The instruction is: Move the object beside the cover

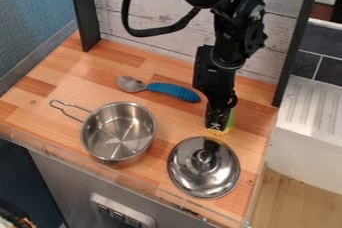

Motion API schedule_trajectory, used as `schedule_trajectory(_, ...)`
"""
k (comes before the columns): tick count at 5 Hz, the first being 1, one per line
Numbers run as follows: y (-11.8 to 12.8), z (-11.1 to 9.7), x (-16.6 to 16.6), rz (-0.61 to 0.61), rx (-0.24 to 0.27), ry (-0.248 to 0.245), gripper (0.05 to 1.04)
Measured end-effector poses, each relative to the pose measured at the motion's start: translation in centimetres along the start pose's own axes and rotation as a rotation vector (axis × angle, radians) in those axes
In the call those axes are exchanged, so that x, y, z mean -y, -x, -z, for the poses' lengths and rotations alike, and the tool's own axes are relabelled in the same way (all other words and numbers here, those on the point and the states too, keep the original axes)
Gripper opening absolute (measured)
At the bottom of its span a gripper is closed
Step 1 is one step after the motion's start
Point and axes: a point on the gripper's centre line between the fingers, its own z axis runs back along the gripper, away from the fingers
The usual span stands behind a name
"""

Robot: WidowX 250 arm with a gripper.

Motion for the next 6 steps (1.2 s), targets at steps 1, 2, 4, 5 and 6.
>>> schedule_trajectory(1, 0.1, 0.1, -0.1, 0.000, 0.002, -0.004, 0.991)
schedule_trajectory(2, -0.1, 0.2, -0.2, -0.001, 0.003, -0.013, 1.007)
schedule_trajectory(4, -0.6, -2.6, 0.7, -0.036, -0.053, 0.025, 1.001)
schedule_trajectory(5, -1.3, -5.2, 1.2, -0.089, -0.097, 0.064, 1.001)
schedule_trajectory(6, -2.2, -6.8, 1.3, -0.117, -0.134, 0.074, 1.001)
